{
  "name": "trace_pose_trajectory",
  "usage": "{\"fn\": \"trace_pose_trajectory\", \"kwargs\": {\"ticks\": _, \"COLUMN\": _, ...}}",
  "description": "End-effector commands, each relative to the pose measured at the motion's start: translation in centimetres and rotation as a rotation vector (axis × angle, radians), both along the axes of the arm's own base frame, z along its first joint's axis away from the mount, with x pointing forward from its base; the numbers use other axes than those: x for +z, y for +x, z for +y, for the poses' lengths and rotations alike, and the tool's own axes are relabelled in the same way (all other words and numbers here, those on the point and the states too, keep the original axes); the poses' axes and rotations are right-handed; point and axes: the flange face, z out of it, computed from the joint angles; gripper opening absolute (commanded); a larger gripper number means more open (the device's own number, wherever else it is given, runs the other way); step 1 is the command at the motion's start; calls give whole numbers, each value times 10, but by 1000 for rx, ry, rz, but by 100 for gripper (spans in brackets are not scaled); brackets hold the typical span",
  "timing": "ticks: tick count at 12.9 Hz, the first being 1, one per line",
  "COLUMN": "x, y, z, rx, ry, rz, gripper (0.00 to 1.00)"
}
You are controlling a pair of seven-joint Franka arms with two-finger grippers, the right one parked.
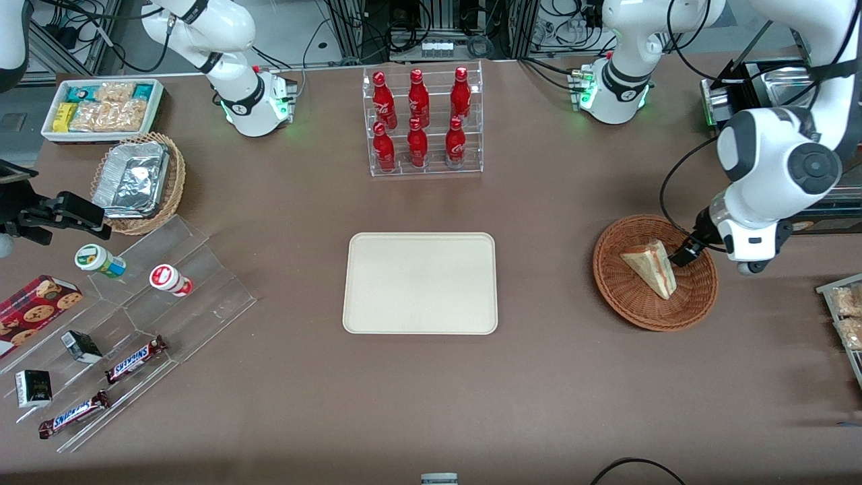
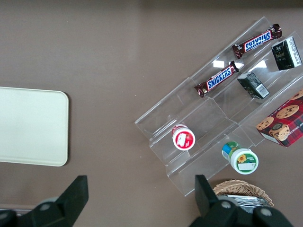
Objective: Place sandwich from basket to tray
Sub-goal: 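Lower the left gripper and close it on the wrapped sandwich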
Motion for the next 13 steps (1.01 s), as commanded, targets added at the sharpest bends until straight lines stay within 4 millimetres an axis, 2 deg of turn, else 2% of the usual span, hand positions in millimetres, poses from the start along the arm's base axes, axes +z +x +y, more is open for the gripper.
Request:
{"fn": "trace_pose_trajectory", "kwargs": {"ticks": 1, "x": -20, "y": -1, "z": -24, "rx": 47, "ry": 13, "rz": -39, "gripper": 100}}
{"fn": "trace_pose_trajectory", "kwargs": {"ticks": 2, "x": -27, "y": -5, "z": -29, "rx": 38, "ry": 12, "rz": -60, "gripper": 100}}
{"fn": "trace_pose_trajectory", "kwargs": {"ticks": 6, "x": -57, "y": -11, "z": -28, "rx": -22, "ry": 57, "rz": -41, "gripper": 100}}
{"fn": "trace_pose_trajectory", "kwargs": {"ticks": 8, "x": -62, "y": -14, "z": -21, "rx": -31, "ry": 75, "rz": -33, "gripper": 100}}
{"fn": "trace_pose_trajectory", "kwargs": {"ticks": 11, "x": -78, "y": -12, "z": -22, "rx": -23, "ry": 72, "rz": -38, "gripper": 100}}
{"fn": "trace_pose_trajectory", "kwargs": {"ticks": 13, "x": -82, "y": -16, "z": -23, "rx": -27, "ry": 72, "rz": -33, "gripper": 100}}
